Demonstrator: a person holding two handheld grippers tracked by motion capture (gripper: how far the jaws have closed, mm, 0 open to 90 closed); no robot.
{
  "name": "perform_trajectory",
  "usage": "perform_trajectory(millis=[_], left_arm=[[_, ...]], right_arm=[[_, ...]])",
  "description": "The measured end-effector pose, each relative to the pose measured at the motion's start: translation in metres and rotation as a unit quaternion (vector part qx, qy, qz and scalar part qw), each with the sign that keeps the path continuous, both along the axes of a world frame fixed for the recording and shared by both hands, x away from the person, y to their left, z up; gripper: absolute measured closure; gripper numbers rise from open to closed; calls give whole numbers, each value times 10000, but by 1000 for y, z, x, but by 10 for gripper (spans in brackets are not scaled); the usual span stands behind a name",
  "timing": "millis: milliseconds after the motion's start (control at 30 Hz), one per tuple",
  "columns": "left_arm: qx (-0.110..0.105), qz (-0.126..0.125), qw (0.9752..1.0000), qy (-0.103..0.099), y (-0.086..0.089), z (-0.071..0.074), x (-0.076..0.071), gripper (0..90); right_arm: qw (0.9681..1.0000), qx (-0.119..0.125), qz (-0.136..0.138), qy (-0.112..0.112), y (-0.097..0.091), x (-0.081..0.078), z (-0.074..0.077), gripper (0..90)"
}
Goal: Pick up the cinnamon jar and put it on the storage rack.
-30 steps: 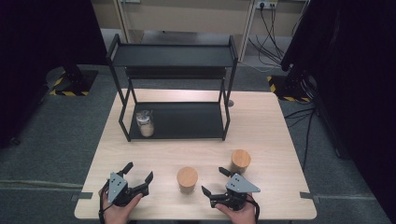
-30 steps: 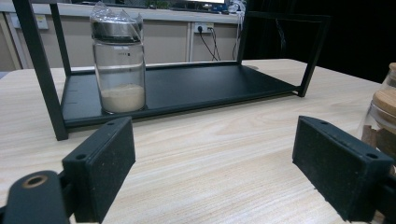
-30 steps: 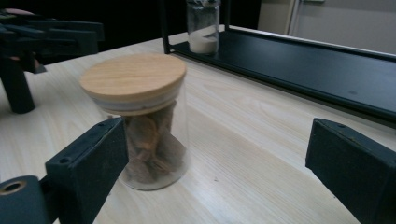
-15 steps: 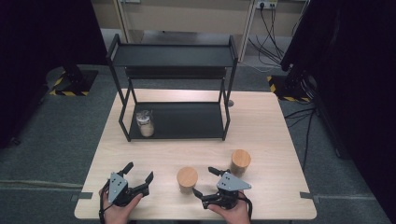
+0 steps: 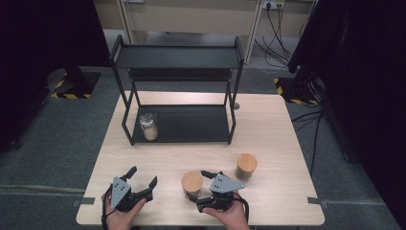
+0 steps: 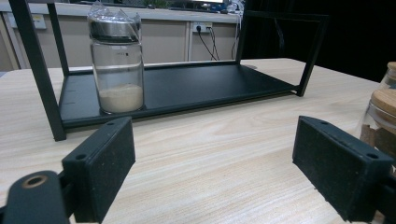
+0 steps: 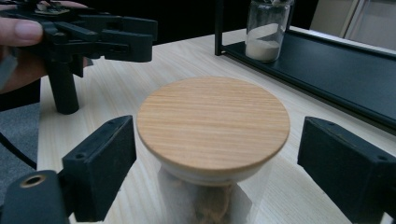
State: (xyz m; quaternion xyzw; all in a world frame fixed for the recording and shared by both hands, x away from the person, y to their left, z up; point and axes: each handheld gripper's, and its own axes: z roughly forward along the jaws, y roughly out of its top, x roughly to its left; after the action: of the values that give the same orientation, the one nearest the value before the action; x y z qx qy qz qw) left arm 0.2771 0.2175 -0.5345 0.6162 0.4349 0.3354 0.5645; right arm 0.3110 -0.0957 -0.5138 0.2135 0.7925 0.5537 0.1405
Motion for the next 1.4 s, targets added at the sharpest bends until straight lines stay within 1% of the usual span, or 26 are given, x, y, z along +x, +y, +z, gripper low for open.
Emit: perform_trajectory(millis=[133, 233, 267, 300, 333, 567, 667, 767, 800, 933, 1133, 1400], left_arm=[[5, -7, 10000, 3, 0, 0, 0, 125], [6, -10, 10000, 3, 0, 0, 0, 125], [5, -13, 10000, -5, 0, 0, 0, 126], [5, -13, 10000, -5, 0, 0, 0, 126], [6, -14, 10000, -9, 0, 0, 0, 126], [40, -20, 10000, -15, -1, 0, 0, 125], [30, -24, 10000, -30, -1, 0, 0, 126], [39, -25, 10000, -33, -1, 0, -1, 126], [44, -26, 10000, -31, -1, 0, 0, 126], [1, -21, 10000, -36, 0, 0, -1, 126], [49, -36, 10000, -32, -1, 0, 0, 126], [36, -28, 10000, -33, -1, 0, -1, 126]], right_arm=[[9999, -78, 65, -14, 6, 1, -4, 181], [9999, -117, 27, -19, 7, 1, -7, 211], [9999, -119, 25, -28, 7, 1, -7, 235], [9999, -119, 25, -28, 7, 1, -7, 235], [9999, -113, 25, -51, 7, 1, -8, 258], [9999, -135, 3, -42, 7, 0, -7, 263], [9998, -142, -82, -82, 8, 0, -6, 263], [9999, -72, -131, -81, 7, 0, -3, 263], [9996, -19, -218, -157, 7, 1, 2, 264], [9991, 68, -331, -237, 8, 4, 9, 263], [9984, 114, -460, -298, 11, 9, 15, 264], [9972, 178, -629, -362, 12, 16, 23, 264]])
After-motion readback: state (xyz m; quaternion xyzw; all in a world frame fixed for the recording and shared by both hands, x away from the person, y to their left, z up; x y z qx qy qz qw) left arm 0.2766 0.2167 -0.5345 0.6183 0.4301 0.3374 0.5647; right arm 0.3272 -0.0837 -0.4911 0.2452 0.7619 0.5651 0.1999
